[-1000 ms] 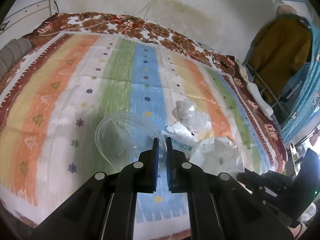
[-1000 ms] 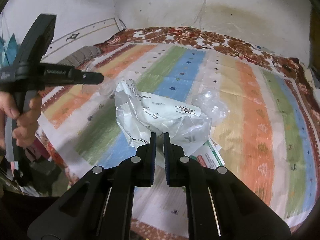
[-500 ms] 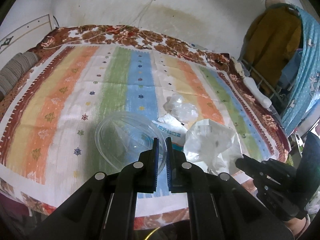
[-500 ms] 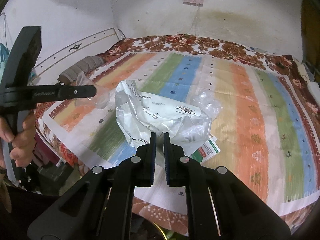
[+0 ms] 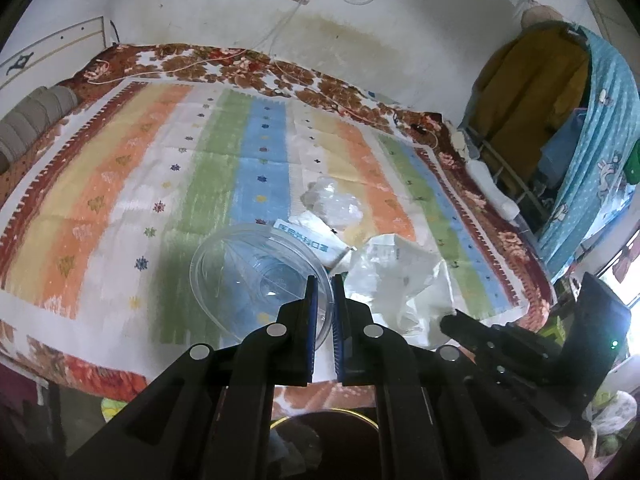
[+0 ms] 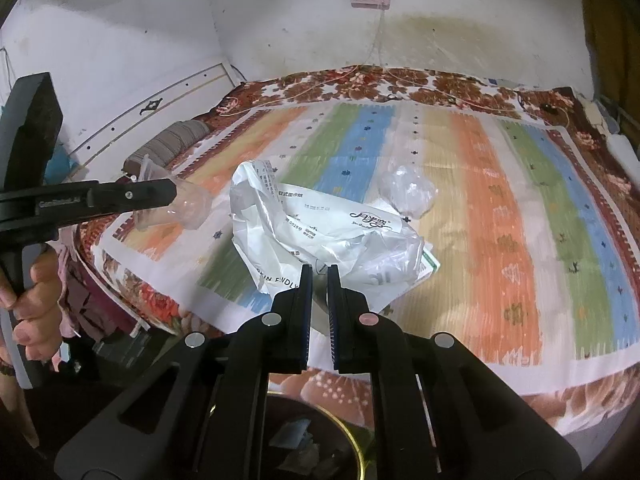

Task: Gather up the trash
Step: 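Lift the cup and bag and carry both tools over the bin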

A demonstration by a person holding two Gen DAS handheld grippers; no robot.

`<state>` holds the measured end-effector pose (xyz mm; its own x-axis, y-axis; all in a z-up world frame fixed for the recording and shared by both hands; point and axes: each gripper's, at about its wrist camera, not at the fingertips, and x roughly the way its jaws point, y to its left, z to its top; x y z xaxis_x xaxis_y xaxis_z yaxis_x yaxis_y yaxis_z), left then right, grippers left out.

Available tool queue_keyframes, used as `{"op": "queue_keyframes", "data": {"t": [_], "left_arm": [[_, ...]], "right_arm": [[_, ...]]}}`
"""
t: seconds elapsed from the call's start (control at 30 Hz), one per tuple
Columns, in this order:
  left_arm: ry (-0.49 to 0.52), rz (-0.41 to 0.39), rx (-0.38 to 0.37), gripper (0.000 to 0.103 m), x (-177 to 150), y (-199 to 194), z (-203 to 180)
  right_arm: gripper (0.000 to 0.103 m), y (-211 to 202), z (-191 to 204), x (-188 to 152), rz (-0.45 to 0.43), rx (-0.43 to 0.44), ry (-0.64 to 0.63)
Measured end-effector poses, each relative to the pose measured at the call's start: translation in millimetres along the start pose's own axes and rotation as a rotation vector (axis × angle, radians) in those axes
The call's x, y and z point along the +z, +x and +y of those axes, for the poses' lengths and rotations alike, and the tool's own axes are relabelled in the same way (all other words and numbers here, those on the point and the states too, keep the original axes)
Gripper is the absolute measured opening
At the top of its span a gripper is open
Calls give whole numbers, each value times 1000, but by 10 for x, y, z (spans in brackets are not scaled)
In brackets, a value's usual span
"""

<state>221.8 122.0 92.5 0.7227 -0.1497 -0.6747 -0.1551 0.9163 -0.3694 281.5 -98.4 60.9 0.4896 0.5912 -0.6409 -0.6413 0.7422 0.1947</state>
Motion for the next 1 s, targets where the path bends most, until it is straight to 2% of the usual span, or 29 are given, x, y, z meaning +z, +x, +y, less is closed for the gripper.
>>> {"op": "queue_keyframes", "data": {"t": [0.4, 0.53, 1.0], "left_arm": [[-31, -17, -62, 6, -364, -278, -112], [-33, -10, -81, 6, -573, -333, -175], [-41, 60, -124, 6, -1287, -386, -309]], "right_arm": [[7, -141, -13, -428, 65, -40, 35], [7, -189, -5, -576, 80, -36, 54], [7, -199, 221, -1177, 173, -33, 50]]}}
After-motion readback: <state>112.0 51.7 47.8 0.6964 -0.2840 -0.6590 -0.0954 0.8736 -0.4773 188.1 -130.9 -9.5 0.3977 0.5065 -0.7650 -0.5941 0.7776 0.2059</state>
